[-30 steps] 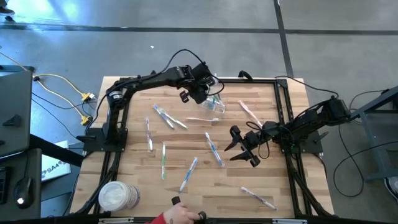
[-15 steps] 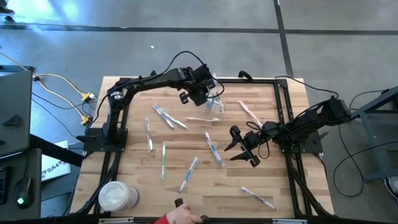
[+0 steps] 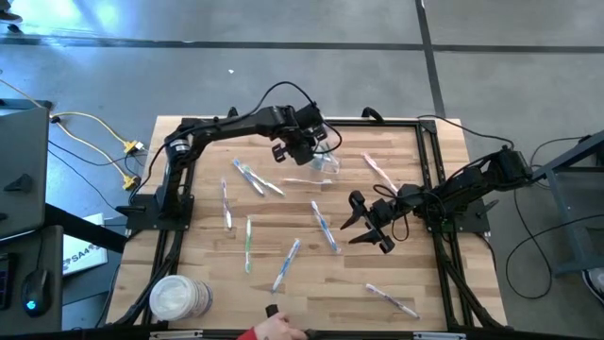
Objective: Pick & Place toothbrushing station
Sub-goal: Put the blue mouthwash into the transparent organizer
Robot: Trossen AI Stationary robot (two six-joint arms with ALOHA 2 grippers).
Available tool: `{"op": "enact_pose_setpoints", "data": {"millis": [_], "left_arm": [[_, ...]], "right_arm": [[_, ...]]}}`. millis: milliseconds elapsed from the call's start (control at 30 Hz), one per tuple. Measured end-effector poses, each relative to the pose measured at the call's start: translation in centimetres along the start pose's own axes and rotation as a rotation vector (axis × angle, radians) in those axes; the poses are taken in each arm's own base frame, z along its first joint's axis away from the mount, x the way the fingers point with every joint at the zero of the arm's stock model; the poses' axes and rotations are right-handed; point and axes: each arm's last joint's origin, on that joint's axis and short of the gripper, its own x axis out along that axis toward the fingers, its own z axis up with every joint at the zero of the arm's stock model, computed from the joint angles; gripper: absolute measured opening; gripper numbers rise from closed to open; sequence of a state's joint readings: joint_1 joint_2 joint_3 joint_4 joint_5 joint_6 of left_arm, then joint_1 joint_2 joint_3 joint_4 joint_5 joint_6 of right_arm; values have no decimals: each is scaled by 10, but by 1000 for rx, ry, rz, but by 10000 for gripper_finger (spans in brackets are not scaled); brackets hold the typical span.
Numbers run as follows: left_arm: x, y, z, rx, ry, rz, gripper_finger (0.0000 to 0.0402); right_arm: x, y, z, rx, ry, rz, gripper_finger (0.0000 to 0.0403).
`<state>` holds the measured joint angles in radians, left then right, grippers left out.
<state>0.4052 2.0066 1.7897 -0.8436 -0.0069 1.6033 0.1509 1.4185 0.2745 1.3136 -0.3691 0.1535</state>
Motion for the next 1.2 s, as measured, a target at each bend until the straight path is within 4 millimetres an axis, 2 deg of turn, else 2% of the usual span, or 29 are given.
{"op": "enact_pose_setpoints", "data": {"millis": [467,1067,1200], "left_arm": [[9,2,0,-41,3,9,106],[9,0,0,-62,2,-8,107],[9,0,0,-60,0,-8,122]], "right_arm": [[0,0,0,7,1,0,191],[0,0,0,8,1,0,191],[0,0,0,8,1,0,191]]}}
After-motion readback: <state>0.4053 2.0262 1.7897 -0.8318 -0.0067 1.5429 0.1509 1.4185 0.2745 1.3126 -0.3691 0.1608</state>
